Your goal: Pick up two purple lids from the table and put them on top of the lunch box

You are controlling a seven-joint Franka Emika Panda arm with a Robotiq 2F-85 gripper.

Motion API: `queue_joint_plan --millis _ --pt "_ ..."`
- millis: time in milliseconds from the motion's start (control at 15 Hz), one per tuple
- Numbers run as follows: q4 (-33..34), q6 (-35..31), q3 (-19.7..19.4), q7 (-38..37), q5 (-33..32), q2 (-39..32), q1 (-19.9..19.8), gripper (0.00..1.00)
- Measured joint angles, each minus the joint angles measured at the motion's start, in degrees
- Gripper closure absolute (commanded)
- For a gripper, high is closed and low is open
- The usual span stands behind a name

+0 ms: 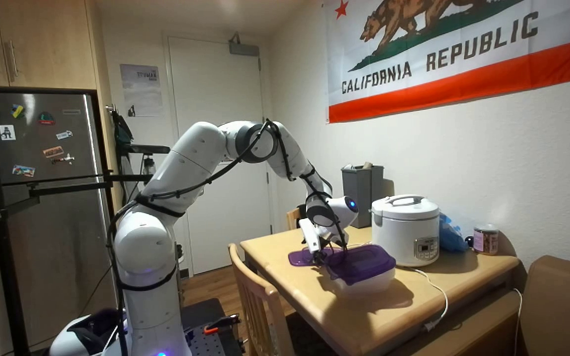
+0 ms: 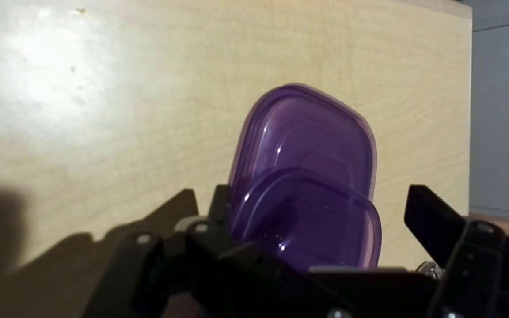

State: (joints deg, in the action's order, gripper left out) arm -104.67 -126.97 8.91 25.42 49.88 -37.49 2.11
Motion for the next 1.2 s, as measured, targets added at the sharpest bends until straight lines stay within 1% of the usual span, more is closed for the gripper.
queue_joint_plan --millis 333,667,1200 --pt "-0.1 -1.2 0.4 -1.4 1.2 0.0 0.1 0.00" --pt "-0.4 -1.7 0.4 -5.8 1.1 0.8 1.3 0.00" --pt "-6.8 -4.9 0.3 -14.4 0.7 6.7 3.7 0.00"
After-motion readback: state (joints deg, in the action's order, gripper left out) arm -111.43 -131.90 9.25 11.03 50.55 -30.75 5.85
